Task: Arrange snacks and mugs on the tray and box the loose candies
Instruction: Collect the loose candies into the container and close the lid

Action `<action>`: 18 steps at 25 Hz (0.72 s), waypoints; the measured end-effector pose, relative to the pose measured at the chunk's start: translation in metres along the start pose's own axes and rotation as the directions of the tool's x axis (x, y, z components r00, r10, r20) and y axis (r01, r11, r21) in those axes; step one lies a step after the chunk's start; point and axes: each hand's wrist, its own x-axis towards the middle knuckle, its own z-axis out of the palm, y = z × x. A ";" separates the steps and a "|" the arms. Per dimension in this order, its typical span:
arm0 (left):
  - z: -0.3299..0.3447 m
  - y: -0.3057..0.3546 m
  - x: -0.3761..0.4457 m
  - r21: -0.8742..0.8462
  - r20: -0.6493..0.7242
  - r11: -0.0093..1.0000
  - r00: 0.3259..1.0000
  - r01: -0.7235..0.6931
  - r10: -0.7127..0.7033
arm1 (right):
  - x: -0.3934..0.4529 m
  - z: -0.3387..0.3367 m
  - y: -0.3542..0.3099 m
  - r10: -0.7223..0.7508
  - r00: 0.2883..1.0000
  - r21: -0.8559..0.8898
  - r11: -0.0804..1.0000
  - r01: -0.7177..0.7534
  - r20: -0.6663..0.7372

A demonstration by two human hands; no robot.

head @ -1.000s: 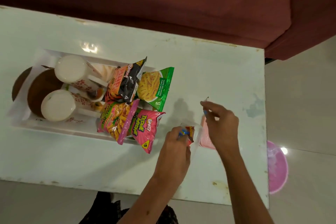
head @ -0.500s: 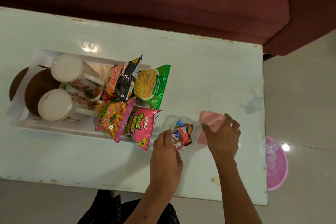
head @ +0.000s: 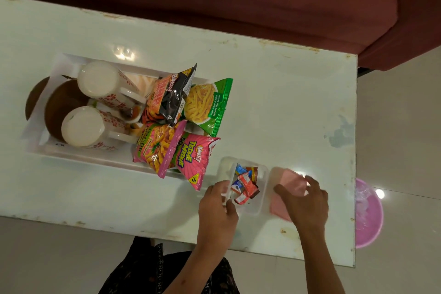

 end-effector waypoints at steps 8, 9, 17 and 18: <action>-0.004 -0.016 -0.017 -0.080 0.018 0.996 0.999 0.037 -0.035 | -0.065 0.009 -0.009 -0.163 0.984 0.079 0.984 0.157 0.078; -0.005 -0.017 -0.018 -0.076 0.021 0.997 0.999 0.027 -0.025 | -0.071 0.018 -0.012 -0.191 0.979 0.017 0.982 0.190 0.078; -0.009 -0.018 -0.021 -0.024 0.017 1.000 1.000 -0.002 0.003 | -0.084 0.044 -0.026 -0.331 0.944 -0.212 0.923 0.321 -0.015; -0.009 -0.017 -0.022 -0.031 0.028 1.000 1.000 -0.001 0.002 | -0.084 0.044 -0.026 -0.328 0.945 -0.198 0.926 0.323 0.006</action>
